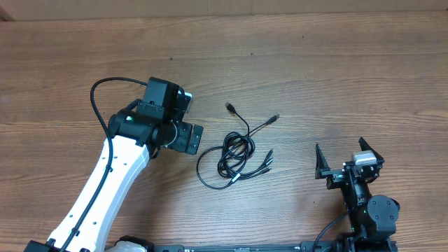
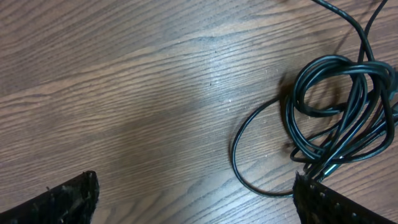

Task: Untangle cables

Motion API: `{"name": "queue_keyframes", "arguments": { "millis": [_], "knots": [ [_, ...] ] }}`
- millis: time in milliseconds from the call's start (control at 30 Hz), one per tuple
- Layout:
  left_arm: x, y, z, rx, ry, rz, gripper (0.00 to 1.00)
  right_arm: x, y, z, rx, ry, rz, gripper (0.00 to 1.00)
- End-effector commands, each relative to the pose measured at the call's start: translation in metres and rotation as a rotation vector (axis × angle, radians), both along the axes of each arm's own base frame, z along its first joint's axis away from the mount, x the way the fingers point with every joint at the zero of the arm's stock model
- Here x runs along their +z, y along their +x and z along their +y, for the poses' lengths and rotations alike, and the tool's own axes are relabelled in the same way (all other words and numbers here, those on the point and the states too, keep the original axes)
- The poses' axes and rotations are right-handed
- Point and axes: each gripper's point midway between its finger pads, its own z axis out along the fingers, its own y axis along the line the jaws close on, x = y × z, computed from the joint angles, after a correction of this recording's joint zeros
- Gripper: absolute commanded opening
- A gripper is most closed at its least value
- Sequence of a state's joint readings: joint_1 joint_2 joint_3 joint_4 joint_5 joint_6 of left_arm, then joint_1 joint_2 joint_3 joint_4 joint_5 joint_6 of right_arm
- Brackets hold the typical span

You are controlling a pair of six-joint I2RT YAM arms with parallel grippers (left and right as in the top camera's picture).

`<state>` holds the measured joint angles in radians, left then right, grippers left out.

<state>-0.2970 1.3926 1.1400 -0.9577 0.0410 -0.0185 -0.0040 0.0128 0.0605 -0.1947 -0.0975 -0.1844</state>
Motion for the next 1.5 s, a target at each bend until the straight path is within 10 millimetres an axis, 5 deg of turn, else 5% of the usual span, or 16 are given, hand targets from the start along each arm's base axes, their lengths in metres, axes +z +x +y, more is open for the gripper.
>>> {"name": "queue_keyframes", "arguments": {
  "millis": [0,1467],
  "knots": [
    [0.0077,0.005,-0.005,-0.02,-0.014,-0.024,1.0,0.0014,-0.0003,0.0018,0.008,-0.004,-0.012,1.0],
    [0.0079,0.004,-0.0083,-0.002,-0.04,-0.014,0.97,0.0014,-0.0003,0.0018,0.008,-0.004,-0.012,1.0]
  ]
}}
